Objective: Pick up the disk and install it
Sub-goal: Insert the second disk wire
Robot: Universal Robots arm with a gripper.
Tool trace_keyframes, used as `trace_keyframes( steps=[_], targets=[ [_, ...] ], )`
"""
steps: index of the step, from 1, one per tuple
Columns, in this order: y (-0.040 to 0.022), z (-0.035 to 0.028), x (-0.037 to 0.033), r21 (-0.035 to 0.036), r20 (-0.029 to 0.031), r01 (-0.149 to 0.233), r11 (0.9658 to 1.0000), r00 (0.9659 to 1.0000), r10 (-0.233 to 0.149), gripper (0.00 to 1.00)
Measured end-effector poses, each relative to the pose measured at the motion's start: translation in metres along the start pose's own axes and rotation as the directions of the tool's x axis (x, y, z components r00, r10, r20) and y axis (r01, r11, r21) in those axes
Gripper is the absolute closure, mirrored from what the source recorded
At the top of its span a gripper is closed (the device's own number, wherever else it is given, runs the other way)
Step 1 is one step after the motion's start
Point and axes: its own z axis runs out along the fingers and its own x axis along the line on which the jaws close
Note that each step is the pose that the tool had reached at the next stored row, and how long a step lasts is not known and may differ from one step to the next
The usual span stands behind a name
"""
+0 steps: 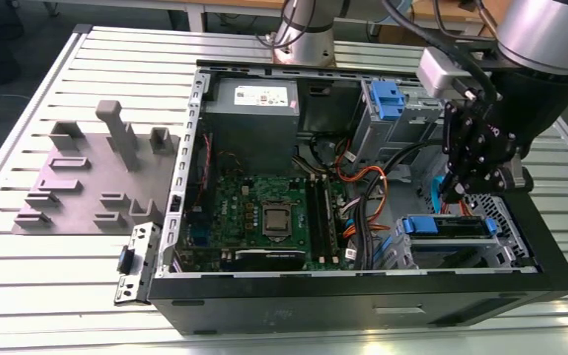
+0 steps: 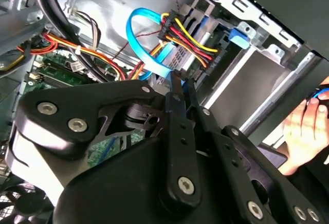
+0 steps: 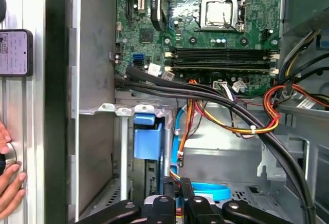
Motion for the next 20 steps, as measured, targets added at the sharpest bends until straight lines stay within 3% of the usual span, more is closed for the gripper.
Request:
trace_keyframes(
  steps=[2, 4, 5, 8, 9, 10, 15, 16, 19, 20],
  targets=[
    [0.0004, 0.0009, 0.0041, 0.0039, 0.0017, 0.0, 1.0, 1.0, 0.0, 0.84],
    [0.0007, 0.002, 0.0076, 0.0075, 0.008, -0.001, 1.0, 1.0, 0.001, 0.84],
    [0.0008, 0.0025, 0.009, 0.0091, 0.0152, -0.002, 1.0, 0.9999, 0.001, 0.84],
    [0.001, 0.0034, 0.0133, 0.0119, 0.0503, -0.004, 0.9999, 0.9987, 0.004, 0.84],
    [0.001, 0.0037, 0.015, 0.0125, 0.0595, -0.005, 0.9999, 0.9982, 0.004, 0.84],
    [0.001, 0.0042, 0.0168, 0.0128, 0.0647, -0.005, 0.9999, 0.9979, 0.004, 0.84],
    [0.0012, 0.006, 0.0264, 0.0134, 0.0722, -0.006, 0.9999, 0.9974, 0.005, 0.84],
    [0.0012, 0.0063, 0.0278, 0.0134, 0.0786, -0.006, 0.9999, 0.9969, 0.005, 0.84],
    [0.0013, 0.0074, 0.0317, 0.0142, 0.109, -0.008, 0.9999, 0.994, 0.007, 0.84],
    [0.0013, 0.0078, 0.0332, 0.0148, 0.1132, -0.008, 0.9999, 0.9936, 0.007, 0.84]
  ],
)
